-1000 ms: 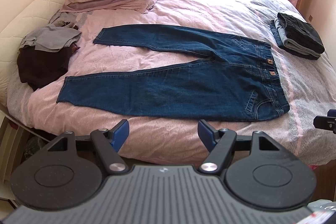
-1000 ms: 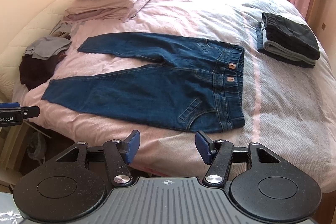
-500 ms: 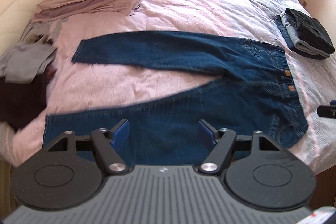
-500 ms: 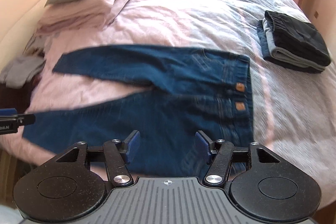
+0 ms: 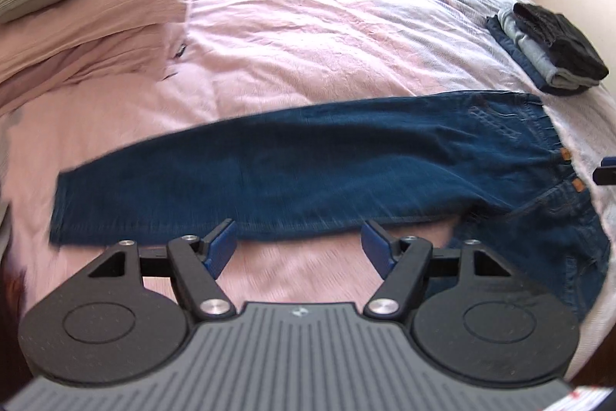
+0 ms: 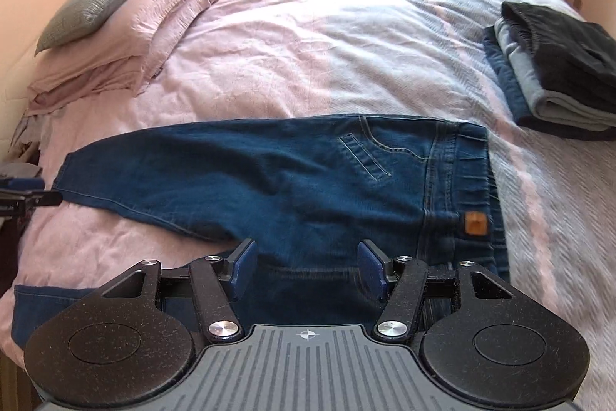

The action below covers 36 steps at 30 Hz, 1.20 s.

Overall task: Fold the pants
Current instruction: 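Grasp the jeans side edge with the left tool while the right tool grasps the waistband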

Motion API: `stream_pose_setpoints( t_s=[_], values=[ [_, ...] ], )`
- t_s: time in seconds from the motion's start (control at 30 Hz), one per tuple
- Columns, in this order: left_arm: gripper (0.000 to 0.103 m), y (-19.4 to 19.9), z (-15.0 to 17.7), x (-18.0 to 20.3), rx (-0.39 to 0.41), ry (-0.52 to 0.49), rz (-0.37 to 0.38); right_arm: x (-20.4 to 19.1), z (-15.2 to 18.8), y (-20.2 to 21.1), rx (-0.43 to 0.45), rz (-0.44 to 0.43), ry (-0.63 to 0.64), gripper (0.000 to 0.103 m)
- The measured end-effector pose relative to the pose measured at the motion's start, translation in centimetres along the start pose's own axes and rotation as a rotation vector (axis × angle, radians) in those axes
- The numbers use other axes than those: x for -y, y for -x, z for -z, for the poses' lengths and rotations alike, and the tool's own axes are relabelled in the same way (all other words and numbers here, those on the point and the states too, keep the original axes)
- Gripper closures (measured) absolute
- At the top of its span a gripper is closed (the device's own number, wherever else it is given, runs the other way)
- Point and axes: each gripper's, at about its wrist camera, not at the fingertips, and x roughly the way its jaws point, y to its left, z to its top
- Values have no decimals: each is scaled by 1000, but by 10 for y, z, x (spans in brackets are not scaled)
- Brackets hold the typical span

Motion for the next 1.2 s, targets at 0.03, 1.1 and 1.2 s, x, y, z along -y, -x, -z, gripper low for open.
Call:
stream_pose_setpoints(
  t_s=[0.03,1.1,1.2],
  values=[
    [38,-14,-7,-7,12,-22,19,3,-7,-13,-8,0,15,48],
    [97,-236,-84,-72,-108,-584,153,34,-112,-228,-144,71,557,91],
    [99,-212,-76,-65,-49,-597,91,22,-96,-184,-31,124,652,96]
  ],
)
